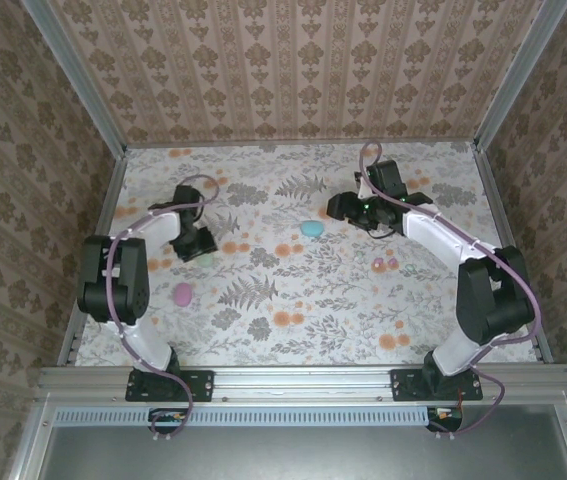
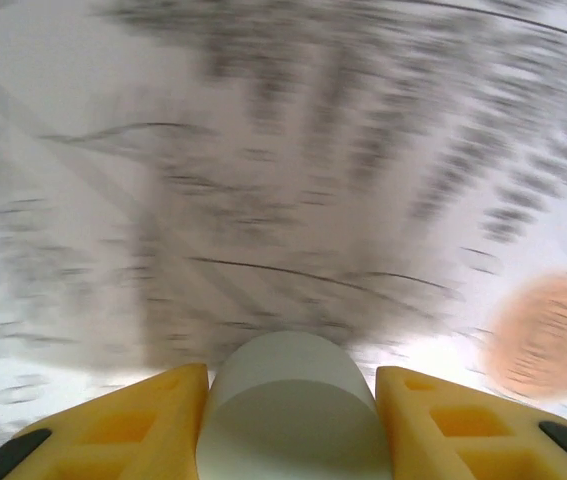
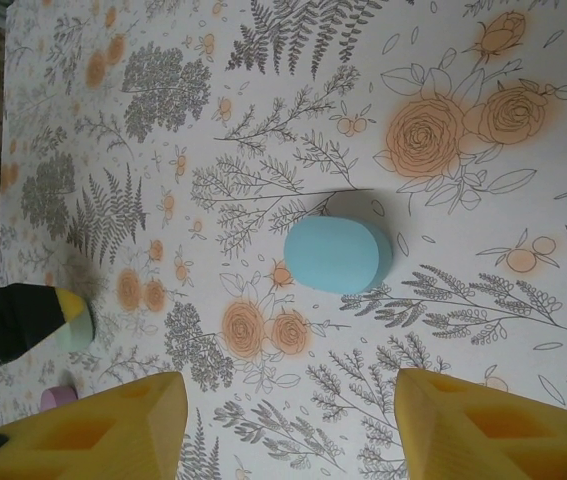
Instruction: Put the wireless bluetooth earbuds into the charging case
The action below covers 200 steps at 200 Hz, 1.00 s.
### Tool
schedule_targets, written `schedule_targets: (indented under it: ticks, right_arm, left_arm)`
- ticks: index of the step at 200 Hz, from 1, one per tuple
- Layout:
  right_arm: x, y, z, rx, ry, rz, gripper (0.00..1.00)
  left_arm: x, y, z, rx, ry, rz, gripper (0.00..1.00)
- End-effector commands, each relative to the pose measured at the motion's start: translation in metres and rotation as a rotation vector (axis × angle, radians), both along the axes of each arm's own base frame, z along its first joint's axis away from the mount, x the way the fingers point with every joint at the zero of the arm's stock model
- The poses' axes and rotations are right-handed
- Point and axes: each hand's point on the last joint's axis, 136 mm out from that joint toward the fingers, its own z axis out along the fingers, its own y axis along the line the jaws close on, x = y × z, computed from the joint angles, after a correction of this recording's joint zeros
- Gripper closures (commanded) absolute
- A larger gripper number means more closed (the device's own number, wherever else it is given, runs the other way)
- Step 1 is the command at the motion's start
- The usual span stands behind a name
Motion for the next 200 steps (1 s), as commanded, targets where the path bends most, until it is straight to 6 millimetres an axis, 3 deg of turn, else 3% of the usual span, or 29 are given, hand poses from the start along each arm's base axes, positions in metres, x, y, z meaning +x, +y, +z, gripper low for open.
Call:
schedule_targets:
  ticks: [1, 39, 44, 97, 140, 200]
  right_arm:
    - [-0.006, -0.013, 0.004, -0.021, -0.017, -0.021, 0.41]
    - [-0.014, -0.033, 0.002, -0.003, -0.016, -0.078, 0.41]
    - [-0.015, -0.036, 0.002, -0.002, -0.017, -0.085, 0.41]
    - [-0.03, -0.073, 0.0, -0.008, -0.015, -0.184, 0.41]
    - [-0.041, -0.111, 0.001, 0.003, -0.037, -0.294, 0.41]
    - [-0.046, -0.127, 0.002, -0.037, -0.081, -0.309, 0.41]
  left_arm:
    - [0.006, -0.043, 0.01, -0.048, -0.043, -0.203, 0.58]
    - [-0.002, -0.112, 0.016, -0.041, -0.089, -0.554, 0.59]
    - [-0.008, -0.129, 0.016, -0.04, -0.09, -0.621, 0.59]
    - [-0.051, -0.204, 0.01, -0.034, -0.084, -1.05, 0.6]
    - [-0.092, -0.235, 0.006, -0.023, -0.056, -1.364, 0.59]
    - [-0.147, -0.255, 0.007, -0.059, -0.046, -1.734, 0.57]
